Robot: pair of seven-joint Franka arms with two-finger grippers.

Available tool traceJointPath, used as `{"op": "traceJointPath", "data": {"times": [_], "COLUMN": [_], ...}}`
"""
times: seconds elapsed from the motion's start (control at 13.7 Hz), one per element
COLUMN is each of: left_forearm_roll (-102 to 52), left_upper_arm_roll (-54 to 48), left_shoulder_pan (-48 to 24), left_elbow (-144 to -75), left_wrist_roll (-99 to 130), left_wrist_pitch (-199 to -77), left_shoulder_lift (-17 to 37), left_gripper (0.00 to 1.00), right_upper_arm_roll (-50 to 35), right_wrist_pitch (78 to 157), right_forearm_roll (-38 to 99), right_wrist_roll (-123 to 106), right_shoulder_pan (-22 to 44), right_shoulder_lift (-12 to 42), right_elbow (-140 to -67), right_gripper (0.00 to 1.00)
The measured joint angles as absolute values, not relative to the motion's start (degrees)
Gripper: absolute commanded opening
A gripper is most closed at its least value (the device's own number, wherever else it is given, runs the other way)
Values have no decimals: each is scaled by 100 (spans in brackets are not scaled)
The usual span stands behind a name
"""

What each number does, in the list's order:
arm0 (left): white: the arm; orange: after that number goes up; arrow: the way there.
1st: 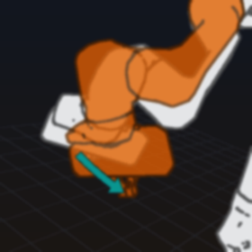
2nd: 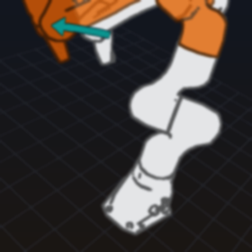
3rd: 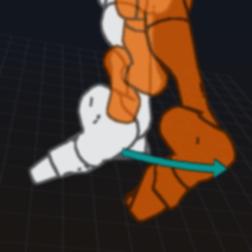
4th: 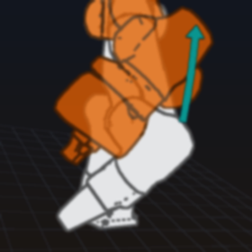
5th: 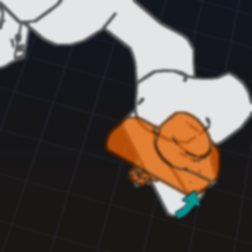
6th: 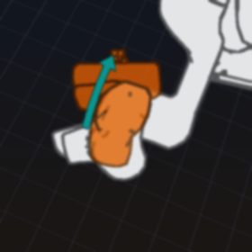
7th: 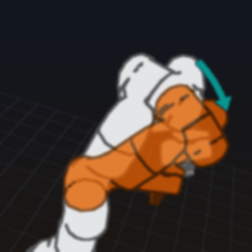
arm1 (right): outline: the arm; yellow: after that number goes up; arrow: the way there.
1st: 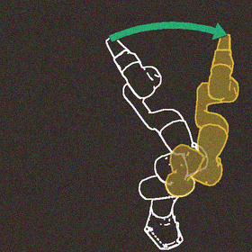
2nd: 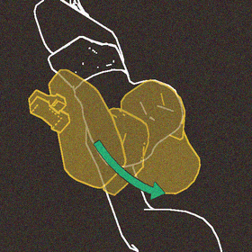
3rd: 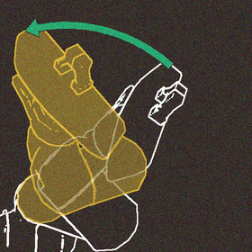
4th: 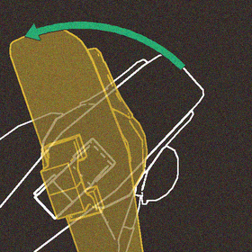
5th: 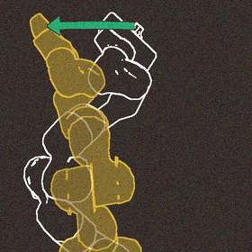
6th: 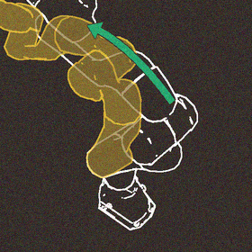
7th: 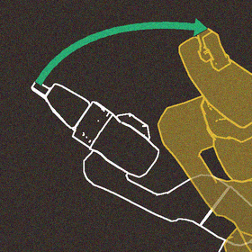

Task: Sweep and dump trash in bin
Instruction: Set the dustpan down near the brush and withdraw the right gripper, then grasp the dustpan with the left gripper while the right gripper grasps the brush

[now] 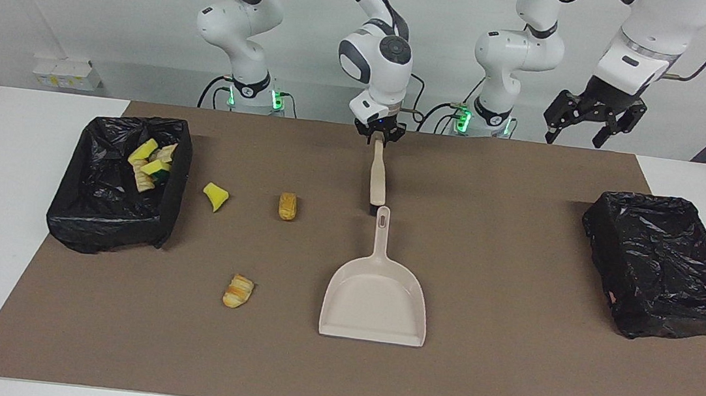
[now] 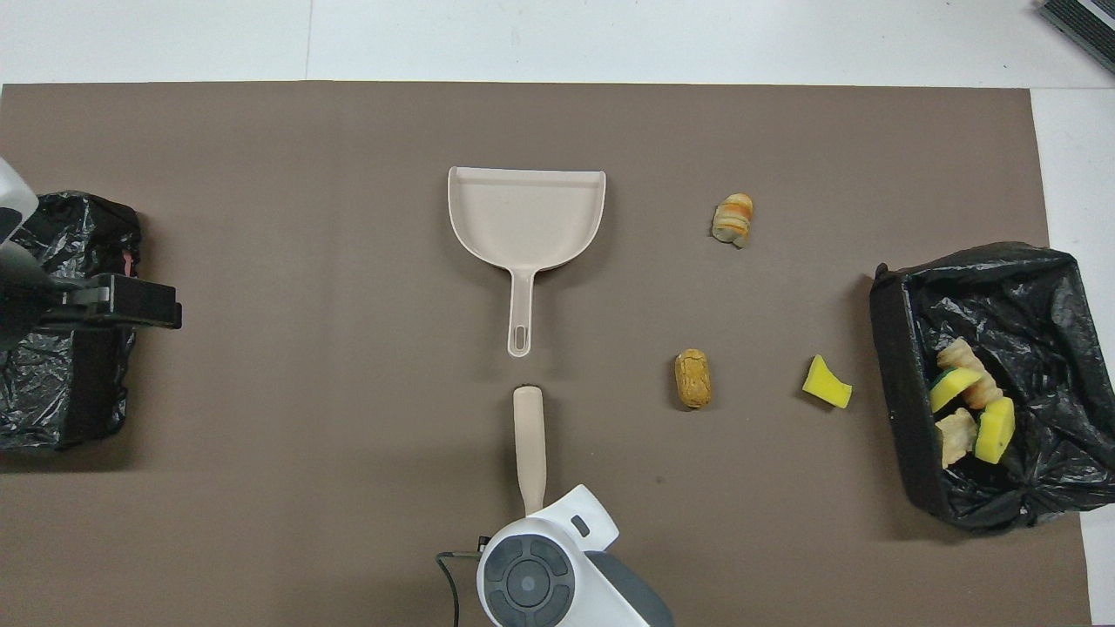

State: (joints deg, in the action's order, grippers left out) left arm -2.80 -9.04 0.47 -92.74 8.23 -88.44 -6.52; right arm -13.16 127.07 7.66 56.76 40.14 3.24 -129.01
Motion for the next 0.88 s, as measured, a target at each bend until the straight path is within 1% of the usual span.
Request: {"op": "traceJointPath", "data": {"times": [0.29, 0.44, 0.58, 0.73, 0.88], "left_forearm_roll": [-301, -361, -458, -473, -473], "left_upper_arm_roll": [-923, -946, -961, -980, -1001], "left_shoulder_pan": [19, -113, -435, -939, -1353], "left_elbow": [-9277, -9292, -9321, -9345, -9347], "left_wrist_roll": [821, 848, 1223, 1875, 2224], "left_wrist_pitch": [-8882, -9157, -9602, -10277, -10831], "left_shoulder_lift": [-635, -553, -330, 45, 450], "left_gripper": [100, 100, 100, 100, 100], "right_upper_arm_roll": [-1294, -1289, -1284, -1275, -1269], "right_wrist_pitch": [12728, 12695, 12333, 11850, 11502], "right_forearm_roll": [769, 769, 768, 747, 623], "right_wrist_roll": [5692, 5692, 5692, 5691, 5691], "right_shoulder_pan": [3856, 3669, 3377, 3137, 2874], "right_shoulder_lift": [305, 162, -113, -376, -676], "right_elbow": [-12747, -12712, -12716, -12749, -12931], "right_gripper": [0, 0, 0, 0, 0]}}
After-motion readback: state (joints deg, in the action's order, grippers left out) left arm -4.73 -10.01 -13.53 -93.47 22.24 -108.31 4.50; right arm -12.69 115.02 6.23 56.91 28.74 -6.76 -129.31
